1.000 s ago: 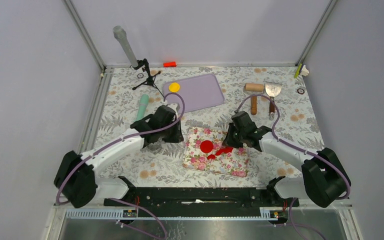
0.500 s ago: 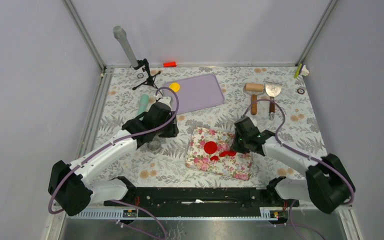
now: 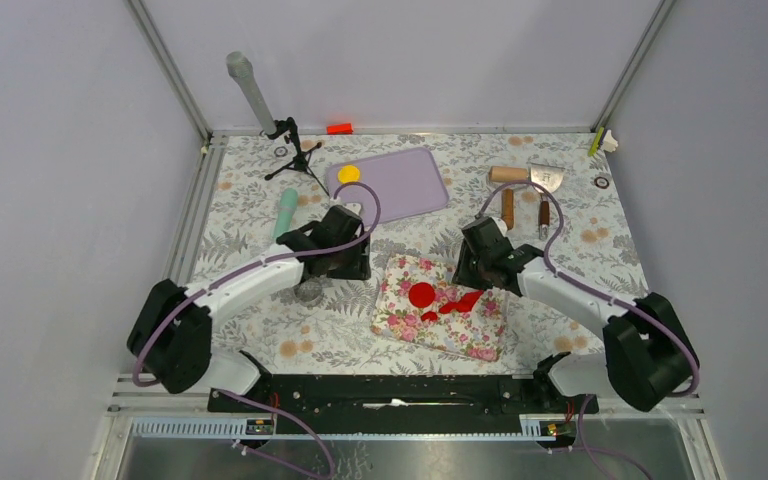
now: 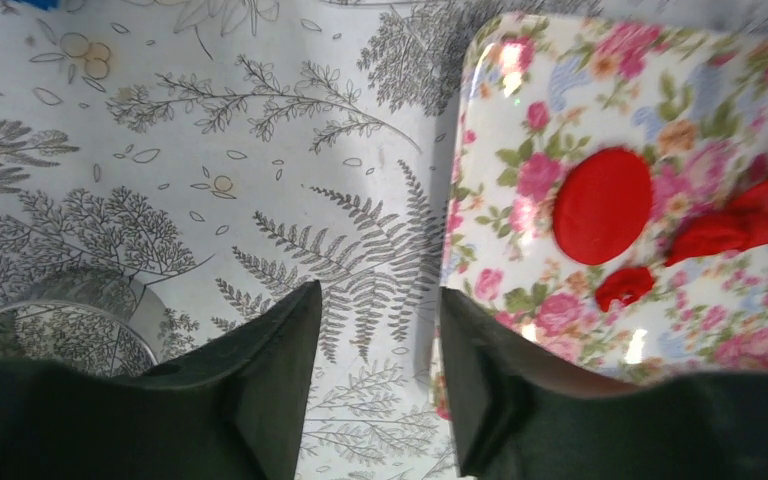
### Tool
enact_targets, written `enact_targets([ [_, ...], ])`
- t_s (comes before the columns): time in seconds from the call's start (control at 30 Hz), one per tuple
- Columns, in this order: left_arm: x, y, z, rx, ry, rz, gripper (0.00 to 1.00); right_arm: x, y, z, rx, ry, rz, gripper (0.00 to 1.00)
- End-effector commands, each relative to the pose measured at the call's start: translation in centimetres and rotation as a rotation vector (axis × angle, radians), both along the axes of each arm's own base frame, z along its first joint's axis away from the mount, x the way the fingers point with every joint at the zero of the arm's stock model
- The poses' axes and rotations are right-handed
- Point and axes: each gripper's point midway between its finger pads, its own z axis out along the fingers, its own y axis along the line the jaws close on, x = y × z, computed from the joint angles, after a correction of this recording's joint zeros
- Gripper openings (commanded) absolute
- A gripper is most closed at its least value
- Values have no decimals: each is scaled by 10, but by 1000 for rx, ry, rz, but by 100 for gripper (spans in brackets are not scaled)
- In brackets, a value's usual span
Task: Roll out the dumpling wrappers from the dough
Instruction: Remove the dumpling wrapper from the work surface.
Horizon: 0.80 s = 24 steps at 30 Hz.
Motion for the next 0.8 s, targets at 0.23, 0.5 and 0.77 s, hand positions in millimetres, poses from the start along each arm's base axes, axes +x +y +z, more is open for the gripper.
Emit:
enact_targets([
  [0.23,0,-37,-36,-96,53,-80,62,20,11,-7,30,-7,2,23],
  [0.5,2,-56,-55,-104,93,-95,58,22,0,-19,32,21,-31,15],
  [0.77,4,-49,-72,-33,122,-61,29,13,-7,-37,21,89,-30,10],
])
